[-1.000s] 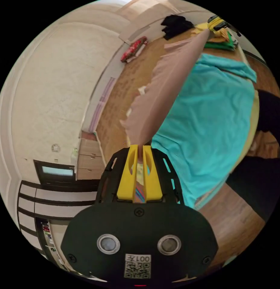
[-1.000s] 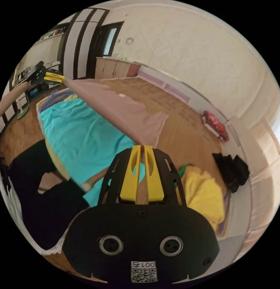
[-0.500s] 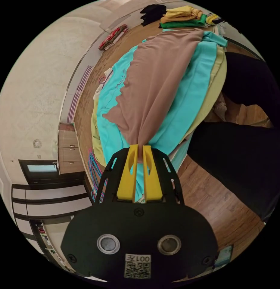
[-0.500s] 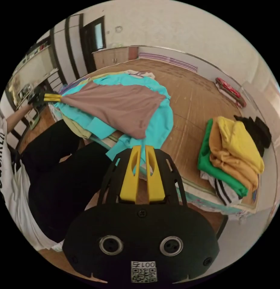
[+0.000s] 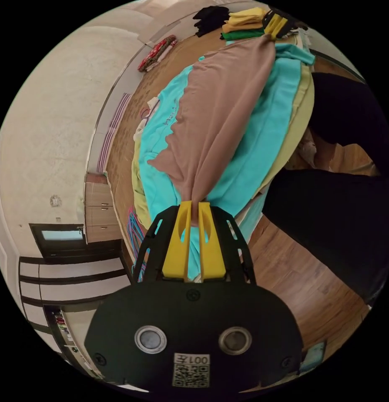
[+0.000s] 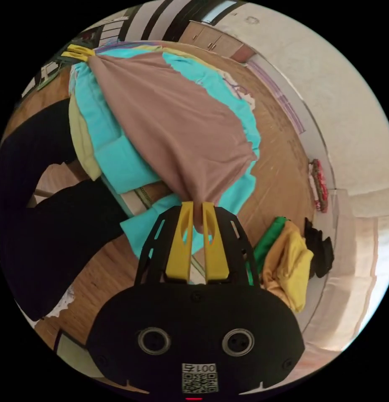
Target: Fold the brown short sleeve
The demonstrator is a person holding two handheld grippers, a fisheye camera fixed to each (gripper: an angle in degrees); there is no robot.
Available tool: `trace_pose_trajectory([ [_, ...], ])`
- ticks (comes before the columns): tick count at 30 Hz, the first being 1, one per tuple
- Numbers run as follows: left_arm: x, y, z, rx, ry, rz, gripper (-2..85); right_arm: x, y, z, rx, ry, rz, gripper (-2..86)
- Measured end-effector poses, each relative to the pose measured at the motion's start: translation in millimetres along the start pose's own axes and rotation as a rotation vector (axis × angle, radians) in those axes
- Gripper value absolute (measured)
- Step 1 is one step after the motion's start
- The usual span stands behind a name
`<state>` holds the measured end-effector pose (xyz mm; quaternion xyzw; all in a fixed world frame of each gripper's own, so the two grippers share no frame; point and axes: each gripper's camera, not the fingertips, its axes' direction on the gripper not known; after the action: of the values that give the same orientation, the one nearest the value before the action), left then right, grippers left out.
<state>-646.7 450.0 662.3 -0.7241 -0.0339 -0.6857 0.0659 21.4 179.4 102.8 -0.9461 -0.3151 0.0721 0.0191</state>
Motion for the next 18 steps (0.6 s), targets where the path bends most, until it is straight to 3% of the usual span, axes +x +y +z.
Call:
trace_pose_trajectory([
  [5,1,24,-21,0.061,0.046,-0.054,3.3,8,34,-56,0.124,-0.039,0.152,2.8],
  [9,26,36,-14,0.029,0.251,0.028,3.9,-9,58,-43,0.079,-0.133,0.255,2.6],
  [18,9,71,-29,-0.118,0.261,-0.092,0.1,-38,42,-29,0.015,-0.156,0.299,2.6],
])
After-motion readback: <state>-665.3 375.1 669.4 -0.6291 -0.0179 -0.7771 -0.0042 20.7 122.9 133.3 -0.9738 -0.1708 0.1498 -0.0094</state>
